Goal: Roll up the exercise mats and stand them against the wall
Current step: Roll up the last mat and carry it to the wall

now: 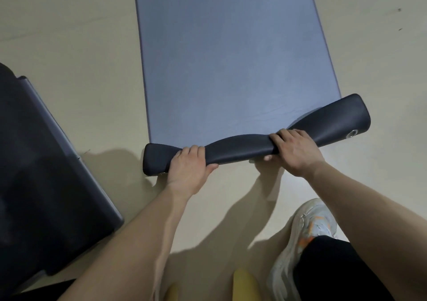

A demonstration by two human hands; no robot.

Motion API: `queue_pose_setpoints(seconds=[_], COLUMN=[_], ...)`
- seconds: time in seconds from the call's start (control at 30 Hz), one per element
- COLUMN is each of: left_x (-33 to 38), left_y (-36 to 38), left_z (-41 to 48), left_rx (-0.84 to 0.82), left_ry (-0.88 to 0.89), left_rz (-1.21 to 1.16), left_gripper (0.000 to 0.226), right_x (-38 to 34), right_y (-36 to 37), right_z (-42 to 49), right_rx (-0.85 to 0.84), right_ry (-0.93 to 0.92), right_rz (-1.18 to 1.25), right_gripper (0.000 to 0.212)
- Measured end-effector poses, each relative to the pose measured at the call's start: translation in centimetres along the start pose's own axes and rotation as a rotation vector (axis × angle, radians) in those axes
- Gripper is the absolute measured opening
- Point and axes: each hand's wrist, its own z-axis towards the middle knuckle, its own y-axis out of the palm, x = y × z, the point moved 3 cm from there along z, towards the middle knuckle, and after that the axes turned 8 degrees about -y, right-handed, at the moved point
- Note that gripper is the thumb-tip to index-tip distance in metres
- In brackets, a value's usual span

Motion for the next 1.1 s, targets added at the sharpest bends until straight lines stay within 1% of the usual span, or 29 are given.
queue_pose_setpoints(seconds=[0.1,0.2,0.3,0.37,0.4,0.43,0.5,0.53,0.57,0.6,0.63,0.67,0.7,0.73,0.77,0.83,0.87,0.9,0.97,1.0,1.03,1.1], left_x=[-1.9,-5.3,-7.5,-7.7,-7.5,-7.0,-5.3,-4.1,-3.0,-2.1,-1.3,-0.8,-0.8,-1.1,-1.6,-2.5,-2.8,-3.1,-3.1,-3.0,-2.9,-2.7], left_y=[-2.5,-3.9,-4.1,-3.8,-3.7,-3.6,-4.0,-4.0,-3.7,-3.1,-2.2,-1.3,-0.6,-0.4,-0.6,-1.7,-2.3,-2.9,-3.5,-3.4,-3.1,-2.3], left_z=[0.4,2.2,4.4,5.9,6.6,7.1,7.2,6.5,5.7,4.9,4.4,4.2,4.4,5.0,5.9,7.8,8.7,9.3,9.8,9.9,9.8,9.2], left_rx=[-0.072,-0.136,-0.334,-0.420,-0.390,-0.283,0.120,0.265,0.349,0.337,0.258,0.162,0.086,0.034,0.008,-0.047,-0.082,-0.105,-0.095,-0.090,-0.081,-0.056], left_ry=[-0.013,-0.034,-0.039,-0.065,-0.087,-0.099,-0.104,-0.099,-0.083,-0.064,-0.038,-0.010,0.014,0.032,0.045,0.070,0.075,0.080,0.099,0.105,0.111,0.143], left_rz=[-0.016,-0.066,-0.152,-0.190,-0.181,-0.155,-0.132,-0.156,-0.203,-0.240,-0.209,-0.130,-0.052,-0.023,-0.040,-0.117,-0.151,-0.168,-0.143,-0.115,-0.072,0.064], left_gripper=[0.058,0.068,0.072,0.067,0.061,0.054,0.034,0.030,0.035,0.049,0.069,0.089,0.104,0.110,0.111,0.107,0.105,0.103,0.103,0.105,0.111,0.121], right_x=[-0.8,-1.9,-2.5,-2.4,-2.1,-1.6,-0.7,-0.2,0.1,0.4,0.6,0.7,0.6,0.2,-0.5,-1.8,-2.3,-2.8,-2.6,-2.1,-1.7,-1.2], right_y=[-3.5,-6.0,-6.8,-6.5,-6.1,-5.8,-5.3,-5.1,-5.2,-5.3,-5.5,-5.8,-6.1,-6.3,-6.3,-5.3,-4.4,-3.3,-1.6,-1.3,-1.3,-1.7], right_z=[-0.2,0.7,2.8,4.3,5.0,5.6,6.9,7.6,8.2,8.7,9.3,9.7,9.8,9.6,9.0,6.9,5.7,4.6,3.7,4.0,4.6,6.0], right_rx=[-0.044,-0.098,-0.209,-0.258,-0.278,-0.295,-0.305,-0.300,-0.289,-0.267,-0.214,-0.114,0.023,0.172,0.296,0.455,0.467,0.428,0.258,0.194,0.167,0.171], right_ry=[0.026,0.088,0.140,0.156,0.166,0.177,0.196,0.202,0.207,0.215,0.222,0.225,0.222,0.212,0.205,0.177,0.142,0.100,0.041,0.023,0.010,0.004], right_rz=[0.072,0.162,0.227,0.284,0.318,0.351,0.401,0.408,0.398,0.371,0.331,0.285,0.242,0.195,0.144,0.076,0.058,0.044,0.015,0.002,-0.009,-0.031], right_gripper=[0.062,0.071,0.077,0.078,0.076,0.074,0.071,0.070,0.069,0.068,0.066,0.062,0.056,0.049,0.045,0.046,0.052,0.066,0.104,0.115,0.116,0.108])
